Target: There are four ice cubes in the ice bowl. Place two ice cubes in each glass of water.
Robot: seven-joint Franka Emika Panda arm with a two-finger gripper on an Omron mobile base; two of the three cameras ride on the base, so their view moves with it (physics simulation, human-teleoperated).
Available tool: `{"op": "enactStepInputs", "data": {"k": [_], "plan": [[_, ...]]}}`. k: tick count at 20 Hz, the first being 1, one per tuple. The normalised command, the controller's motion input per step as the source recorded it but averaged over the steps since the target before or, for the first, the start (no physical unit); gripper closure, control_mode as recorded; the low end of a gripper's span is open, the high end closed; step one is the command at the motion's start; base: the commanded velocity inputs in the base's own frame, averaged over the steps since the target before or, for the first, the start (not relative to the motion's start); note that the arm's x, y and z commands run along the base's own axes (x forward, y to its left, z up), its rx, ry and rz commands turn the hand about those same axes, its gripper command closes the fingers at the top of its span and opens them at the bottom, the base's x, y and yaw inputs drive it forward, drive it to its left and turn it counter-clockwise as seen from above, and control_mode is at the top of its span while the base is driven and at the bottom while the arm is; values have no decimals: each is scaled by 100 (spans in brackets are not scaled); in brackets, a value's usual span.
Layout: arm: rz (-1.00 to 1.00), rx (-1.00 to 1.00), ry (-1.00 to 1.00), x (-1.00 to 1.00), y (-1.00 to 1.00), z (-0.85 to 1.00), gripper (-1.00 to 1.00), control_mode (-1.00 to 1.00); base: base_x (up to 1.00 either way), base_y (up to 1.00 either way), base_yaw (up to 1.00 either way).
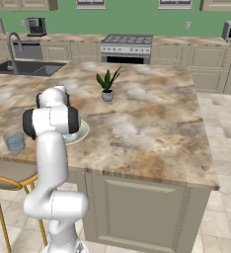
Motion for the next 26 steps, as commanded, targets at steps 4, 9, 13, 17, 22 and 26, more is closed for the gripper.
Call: {"op": "enactStepInputs", "data": {"k": [4, 9, 13, 17, 22, 26], "plan": [[5, 0, 0, 5, 2, 0, -100, -100, 0, 0, 0], [17, 0, 0, 1, 0, 0, -100, -100, 0, 0, 0], [30, 0, 0, 0, 0, 0, -100, -100, 0, 0, 0], [34, 0, -1, 1, 0, 0, -100, -100, 0, 0, 0], [34, 0, -1, 0, 0, 0, -100, -100, 0, 0, 0], [28, 3, 0, 0, 0, -1, -100, -100, 0, 0, 0]]}}
